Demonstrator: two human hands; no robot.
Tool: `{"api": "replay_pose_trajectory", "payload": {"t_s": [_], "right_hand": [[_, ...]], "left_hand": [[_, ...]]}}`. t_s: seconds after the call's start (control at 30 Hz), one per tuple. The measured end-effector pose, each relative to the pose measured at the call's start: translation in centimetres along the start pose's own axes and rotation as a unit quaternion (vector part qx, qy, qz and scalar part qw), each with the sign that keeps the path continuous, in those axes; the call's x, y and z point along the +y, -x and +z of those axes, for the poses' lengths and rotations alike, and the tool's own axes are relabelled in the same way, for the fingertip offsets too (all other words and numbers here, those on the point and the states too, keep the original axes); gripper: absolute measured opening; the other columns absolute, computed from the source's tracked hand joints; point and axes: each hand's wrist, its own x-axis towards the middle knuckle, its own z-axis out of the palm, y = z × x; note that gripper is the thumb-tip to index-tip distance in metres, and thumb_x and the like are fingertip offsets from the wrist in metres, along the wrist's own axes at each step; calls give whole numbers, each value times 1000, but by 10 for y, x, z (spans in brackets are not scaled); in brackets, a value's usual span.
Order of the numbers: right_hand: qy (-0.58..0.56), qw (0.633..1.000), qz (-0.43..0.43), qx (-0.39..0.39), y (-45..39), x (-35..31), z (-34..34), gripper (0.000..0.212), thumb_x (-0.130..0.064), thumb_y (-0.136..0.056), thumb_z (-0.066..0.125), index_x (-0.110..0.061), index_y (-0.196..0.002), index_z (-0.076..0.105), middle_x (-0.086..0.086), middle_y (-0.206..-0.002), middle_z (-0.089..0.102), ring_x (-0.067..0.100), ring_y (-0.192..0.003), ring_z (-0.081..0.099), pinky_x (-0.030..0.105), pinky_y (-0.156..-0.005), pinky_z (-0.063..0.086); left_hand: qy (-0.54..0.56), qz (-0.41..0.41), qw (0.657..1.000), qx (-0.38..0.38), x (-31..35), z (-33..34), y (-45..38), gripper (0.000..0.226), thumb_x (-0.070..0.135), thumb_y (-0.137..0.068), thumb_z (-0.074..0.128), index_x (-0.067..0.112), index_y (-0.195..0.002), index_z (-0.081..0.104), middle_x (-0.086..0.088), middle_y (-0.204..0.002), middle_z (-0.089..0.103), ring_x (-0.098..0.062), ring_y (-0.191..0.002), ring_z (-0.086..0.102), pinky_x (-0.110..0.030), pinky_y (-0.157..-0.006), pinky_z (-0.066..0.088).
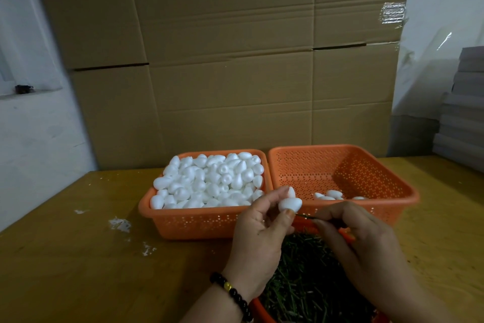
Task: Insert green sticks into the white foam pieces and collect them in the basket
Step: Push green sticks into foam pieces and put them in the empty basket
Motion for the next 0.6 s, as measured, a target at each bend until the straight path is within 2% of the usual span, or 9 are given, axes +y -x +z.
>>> {"api": "replay_pose_trajectory", "payload": {"t_s": [0.13, 0.27, 0.33, 0.47, 0.6], "right_hand": [[1, 1000, 3, 11, -1, -2, 0, 12, -15, -76, 68, -21, -85, 63, -19, -82, 62, -7, -78, 59, 5, -69, 42], [-17, 999, 6, 28, 1, 2, 1, 23, -3, -76, 77, -21, -83, 64, -15, -81, 65, -1, -74, 64, 19, -66, 50], [-24, 999, 5, 26, 1, 3, 2, 26, 2, -73, 77, -20, -81, 65, -15, -80, 65, 2, -73, 63, 21, -64, 50], [-53, 998, -3, 26, 0, 0, 0, 21, -8, -74, 70, -25, -84, 65, -18, -82, 65, 1, -75, 64, 15, -66, 49], [-73, 997, -3, 20, -3, -6, -1, 38, -14, -75, 70, -38, -103, 64, -24, -96, 66, -2, -85, 66, 10, -73, 50]], "left_hand": [[4, -12, 1000, 21, 0, 0, 0, 29, 16, -91, 64, 43, -99, 72, 5, -104, 70, -10, -90, 67, -22, -72, 55], [68, -52, 995, 45, -1, -1, -2, 16, 9, -88, 67, 21, -98, 69, -1, -96, 72, -19, -89, 70, -28, -73, 57], [105, -65, 991, 49, -1, -2, -3, 16, 3, -87, 66, 11, -101, 64, -6, -98, 71, -22, -90, 71, -30, -73, 57], [169, -88, 981, 41, 1, -4, -5, 27, -4, -90, 58, 8, -114, 60, -13, -108, 67, -25, -93, 71, -30, -75, 56], [213, -113, 970, 15, 2, -7, -7, 26, -2, -90, 54, 7, -113, 62, -13, -106, 70, -23, -91, 69, -30, -76, 57]]}}
